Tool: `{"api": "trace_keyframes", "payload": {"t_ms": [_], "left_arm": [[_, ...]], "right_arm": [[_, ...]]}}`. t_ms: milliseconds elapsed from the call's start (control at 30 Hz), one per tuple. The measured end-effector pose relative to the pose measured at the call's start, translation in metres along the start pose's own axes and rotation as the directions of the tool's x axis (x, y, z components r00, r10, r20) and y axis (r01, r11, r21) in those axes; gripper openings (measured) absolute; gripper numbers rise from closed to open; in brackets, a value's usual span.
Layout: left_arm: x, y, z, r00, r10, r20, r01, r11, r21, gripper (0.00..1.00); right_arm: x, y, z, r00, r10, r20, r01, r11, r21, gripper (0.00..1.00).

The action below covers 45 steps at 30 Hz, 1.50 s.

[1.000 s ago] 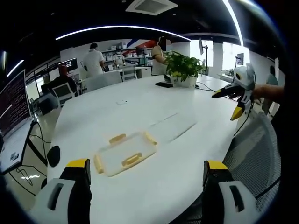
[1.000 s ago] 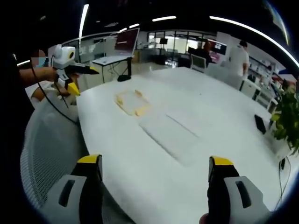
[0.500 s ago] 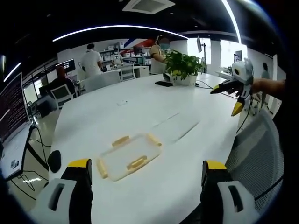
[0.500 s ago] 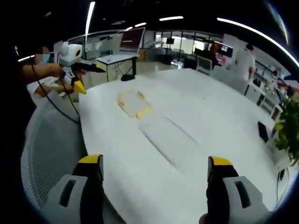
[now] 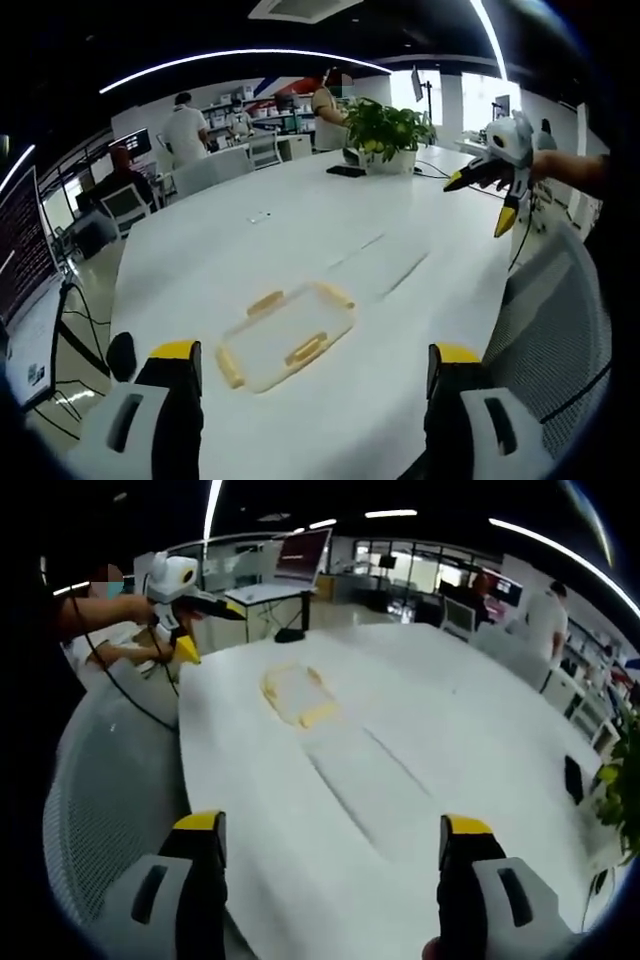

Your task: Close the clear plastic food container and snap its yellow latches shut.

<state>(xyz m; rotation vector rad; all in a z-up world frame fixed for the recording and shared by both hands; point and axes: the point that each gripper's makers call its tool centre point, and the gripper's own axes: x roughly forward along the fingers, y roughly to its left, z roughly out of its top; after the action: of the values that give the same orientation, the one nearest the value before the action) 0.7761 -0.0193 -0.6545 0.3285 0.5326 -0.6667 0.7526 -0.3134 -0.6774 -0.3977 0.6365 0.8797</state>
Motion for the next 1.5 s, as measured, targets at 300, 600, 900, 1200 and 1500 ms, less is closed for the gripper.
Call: {"api": "trace_keyframes", "payload": {"t_ms": [300, 600, 900, 1200, 1500], "left_arm": [[0.006, 0.007, -0.003, 1.0, -0.015, -0.018, 0.016, 1.0, 0.019, 0.88], [0.012, 0.011, -0.013, 0.998, -0.041, -0.048, 0.043, 0.998, 0.039, 0.85], [0.02, 0.02, -0.027, 0.994, -0.057, -0.093, 0.063, 0.996, 0.067, 0.81], [0.026, 0.034, -0.034, 0.989, -0.07, -0.134, 0.083, 0.992, 0.099, 0.77], [0.035, 0.048, -0.036, 0.98, -0.09, -0.176, 0.115, 0.984, 0.139, 0.73]], "right_arm": [[0.006, -0.006, 0.005, 1.0, 0.022, -0.014, -0.022, 0.999, -0.039, 0.83], [0.019, -0.008, 0.008, 0.999, 0.048, -0.016, -0.049, 0.996, -0.069, 0.8], [0.033, -0.013, 0.016, 0.998, 0.065, -0.004, -0.065, 0.994, -0.083, 0.77], [0.049, -0.015, 0.024, 0.995, 0.097, -0.013, -0.098, 0.988, -0.12, 0.73], [0.061, -0.013, 0.034, 0.991, 0.13, -0.026, -0.132, 0.98, -0.15, 0.68]]}}
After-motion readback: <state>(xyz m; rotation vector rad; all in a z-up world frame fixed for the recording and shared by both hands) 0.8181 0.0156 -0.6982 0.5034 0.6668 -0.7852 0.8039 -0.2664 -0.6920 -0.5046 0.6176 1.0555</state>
